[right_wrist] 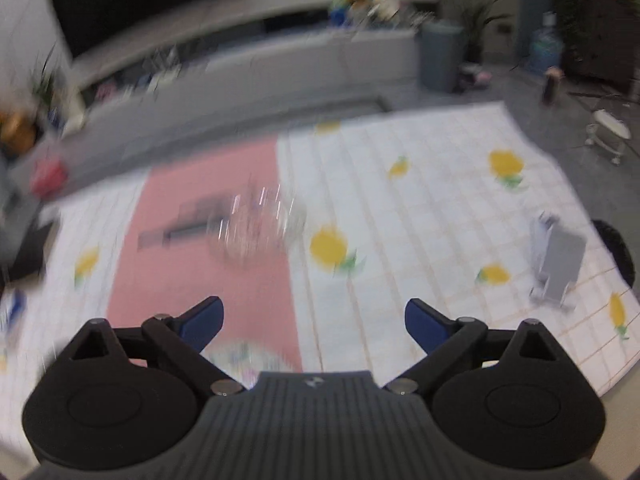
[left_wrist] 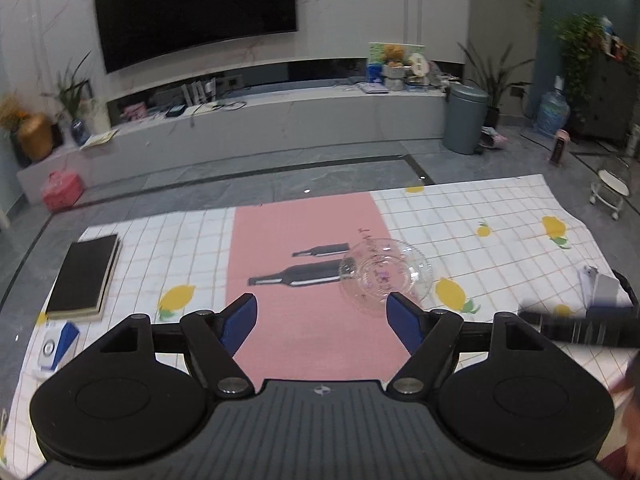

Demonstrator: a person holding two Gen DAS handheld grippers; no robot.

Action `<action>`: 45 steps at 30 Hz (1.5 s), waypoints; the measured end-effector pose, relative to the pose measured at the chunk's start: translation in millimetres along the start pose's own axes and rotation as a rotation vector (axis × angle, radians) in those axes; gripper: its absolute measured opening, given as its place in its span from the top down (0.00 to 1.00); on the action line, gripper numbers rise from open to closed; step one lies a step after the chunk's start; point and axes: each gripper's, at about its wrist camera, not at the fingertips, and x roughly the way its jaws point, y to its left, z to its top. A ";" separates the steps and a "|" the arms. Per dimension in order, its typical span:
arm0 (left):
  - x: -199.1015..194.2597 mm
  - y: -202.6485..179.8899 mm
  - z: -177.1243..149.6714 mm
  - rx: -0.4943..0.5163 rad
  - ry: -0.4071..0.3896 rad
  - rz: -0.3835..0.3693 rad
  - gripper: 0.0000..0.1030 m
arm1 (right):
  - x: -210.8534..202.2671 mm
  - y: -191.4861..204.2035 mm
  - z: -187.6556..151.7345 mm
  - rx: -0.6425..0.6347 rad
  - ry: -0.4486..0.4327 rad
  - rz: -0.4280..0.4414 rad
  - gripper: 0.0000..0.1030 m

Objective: Organize plates and bowls
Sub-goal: 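Move both tools to the second glass plate on the pink runner, then grasp the second glass plate rim with the left tool while the right tool grips it too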

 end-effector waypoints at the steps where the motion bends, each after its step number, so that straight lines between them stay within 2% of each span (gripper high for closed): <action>1: 0.5 -1.4 3.0 -0.005 0.003 -0.003 0.15 | -4.0 -1.2 8.7 0.021 -0.018 0.003 0.07; 6: 5.4 -10.2 15.6 -0.014 0.015 -0.017 0.15 | -5.4 -10.2 41.6 0.113 -0.066 0.057 0.07; 10: 16.3 -16.6 22.9 -0.021 -0.009 -0.037 0.15 | 24.3 -8.6 58.6 0.119 0.007 0.115 0.07; 14: 33.5 -15.6 30.4 0.003 -0.001 -0.111 0.15 | 65.6 -3.2 67.6 0.098 0.077 0.129 0.07; 17: 48.2 -11.4 37.5 -0.013 0.008 -0.167 0.15 | 99.5 -4.6 68.7 0.109 0.144 0.186 0.07; 19: 60.4 -8.8 42.3 -0.028 0.011 -0.174 0.15 | 118.5 -10.3 63.3 0.139 0.177 0.234 0.07; 23: 90.8 -4.2 49.4 -0.038 0.005 -0.139 0.15 | 143.6 -25.6 45.6 0.219 0.150 0.310 0.09; 25: 106.9 0.9 51.9 -0.073 0.029 -0.136 0.17 | 157.1 -34.0 38.8 0.270 0.144 0.339 0.14; 31: 165.4 24.1 46.6 -0.218 0.096 -0.207 0.21 | 190.9 -46.6 20.7 0.375 0.132 0.388 0.22; 36: 211.1 29.0 34.1 -0.181 0.225 -0.249 0.27 | 224.3 -51.3 15.9 0.438 0.162 0.453 0.25; 40: 238.2 25.3 24.7 -0.124 0.287 -0.233 0.27 | 248.4 -56.5 15.9 0.491 0.206 0.493 0.29; 42: 252.1 25.4 21.2 -0.147 0.335 -0.221 0.28 | 257.2 -57.0 17.5 0.496 0.228 0.505 0.30; 45: 268.9 29.4 19.3 -0.192 0.389 -0.250 0.28 | 268.2 -56.5 19.1 0.502 0.248 0.510 0.31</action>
